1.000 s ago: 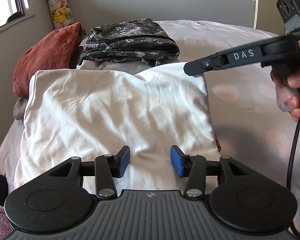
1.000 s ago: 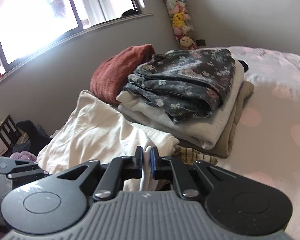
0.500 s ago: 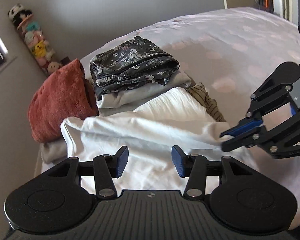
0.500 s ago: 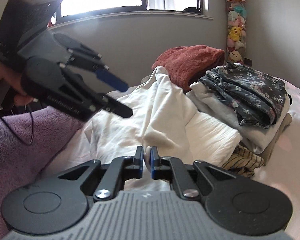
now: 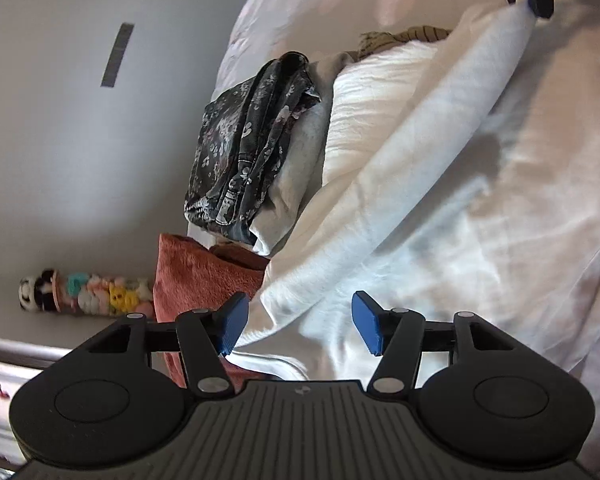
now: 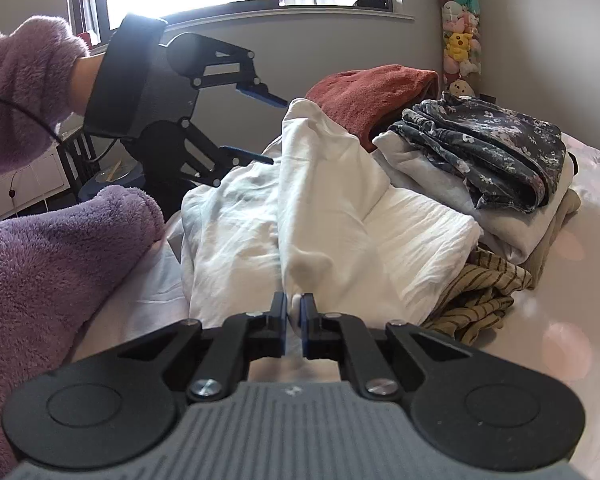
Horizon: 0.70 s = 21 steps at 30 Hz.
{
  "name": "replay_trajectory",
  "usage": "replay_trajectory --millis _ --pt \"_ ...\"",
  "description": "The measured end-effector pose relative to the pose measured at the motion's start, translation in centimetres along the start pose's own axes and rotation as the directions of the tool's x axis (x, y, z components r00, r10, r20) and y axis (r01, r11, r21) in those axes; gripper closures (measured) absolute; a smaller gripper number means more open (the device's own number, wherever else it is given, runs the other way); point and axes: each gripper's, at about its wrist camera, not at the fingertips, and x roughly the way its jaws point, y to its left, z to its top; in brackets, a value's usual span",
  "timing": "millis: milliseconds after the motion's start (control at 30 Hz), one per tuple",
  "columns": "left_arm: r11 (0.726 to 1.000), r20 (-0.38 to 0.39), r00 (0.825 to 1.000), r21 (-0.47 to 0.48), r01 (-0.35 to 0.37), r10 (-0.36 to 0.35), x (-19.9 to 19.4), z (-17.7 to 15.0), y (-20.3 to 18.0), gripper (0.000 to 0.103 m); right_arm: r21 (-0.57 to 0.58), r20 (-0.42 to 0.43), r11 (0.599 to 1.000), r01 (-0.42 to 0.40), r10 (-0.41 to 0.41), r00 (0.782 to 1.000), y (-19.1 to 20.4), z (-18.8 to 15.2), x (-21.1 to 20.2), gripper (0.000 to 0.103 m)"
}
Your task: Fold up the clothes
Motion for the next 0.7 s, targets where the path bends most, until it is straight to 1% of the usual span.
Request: replay_trajectory --millis 33,67,133,167,267,333,400,433,467,500,533,633,667,700 --pt "0.999 0.002 1.0 0.039 0.01 -0.01 0.6 -0.2 0.4 0.047 0.005 0.0 1.0 -0.002 0.002 1.0 -0.1 0.0 0.0 0.095" --pt "0.997 0.007 0.999 0.067 0.034 -0.034 1.0 -0.4 0.8 0.047 0.01 0.001 1.0 -0.005 0.005 1.0 -0.1 0.0 0.0 0.095" --pt "0.987 0.027 0.994 0.126 0.103 -0.107 1.7 -0.7 1.4 0.047 0.023 0.002 1.0 -0.01 0.01 1.0 -0.3 0.0 0.0 0.095" --pt "0.976 0.029 0.99 0.175 0.132 -0.139 2.1 -0.8 1.4 0.047 0.028 0.003 1.0 -0.013 0.013 1.0 -0.4 0.0 0.0 0.095" --pt "0.933 0.027 0.985 0.324 0.155 -0.173 3.4 -0.7 0.6 0.047 0.044 0.006 0.999 -0.021 0.02 1.0 -0.6 0.0 -0.1 0.095" --pt "0.908 0.024 0.98 0.382 0.175 -0.199 4.2 -0.4 0.1 0.047 0.052 0.008 0.998 -0.02 0.02 1.0 -0.8 0.0 -0.2 0.095" --pt "0.906 0.012 0.976 0.375 0.195 -0.215 4.5 -0.2 0.0 0.049 0.059 0.01 0.998 -0.019 0.018 1.0 -1.0 0.0 -0.3 0.095" --pt "0.907 0.006 0.975 0.367 0.205 -0.223 4.6 -0.2 0.1 0.056 0.063 0.012 0.998 -0.016 0.016 1.0 -1.1 0.0 -0.3 0.095" --pt "0.908 -0.001 0.973 0.359 0.215 -0.23 4.7 -0.1 0.1 0.066 0.067 0.014 0.998 -0.013 0.012 1.0 -1.2 0.0 -0.4 0.095" --pt "0.909 -0.007 0.971 0.35 0.225 -0.238 4.8 0.0 0.1 0.081 0.069 0.015 0.998 -0.01 0.009 1.0 -1.4 0.1 -0.4 0.095" --pt "0.91 -0.013 0.969 0.342 0.235 -0.245 4.9 0.1 0.1 0.087 0.071 0.015 0.997 -0.006 0.005 1.0 -1.5 0.2 -0.5 0.095" --pt "0.911 -0.032 0.963 0.316 0.264 -0.268 5.2 0.3 0.2 0.094 0.059 0.019 0.998 0.009 -0.011 1.0 -1.8 0.6 -1.0 0.094" --pt "0.915 -0.036 0.962 0.301 0.268 -0.27 5.1 0.4 0.3 0.094 0.052 0.021 0.998 0.02 -0.021 1.0 -1.8 0.8 -1.2 0.091" --pt "0.92 -0.039 0.962 0.284 0.27 -0.27 4.8 0.4 0.5 0.095 0.04 0.023 0.998 0.037 -0.038 0.999 -1.8 1.1 -1.4 0.084"
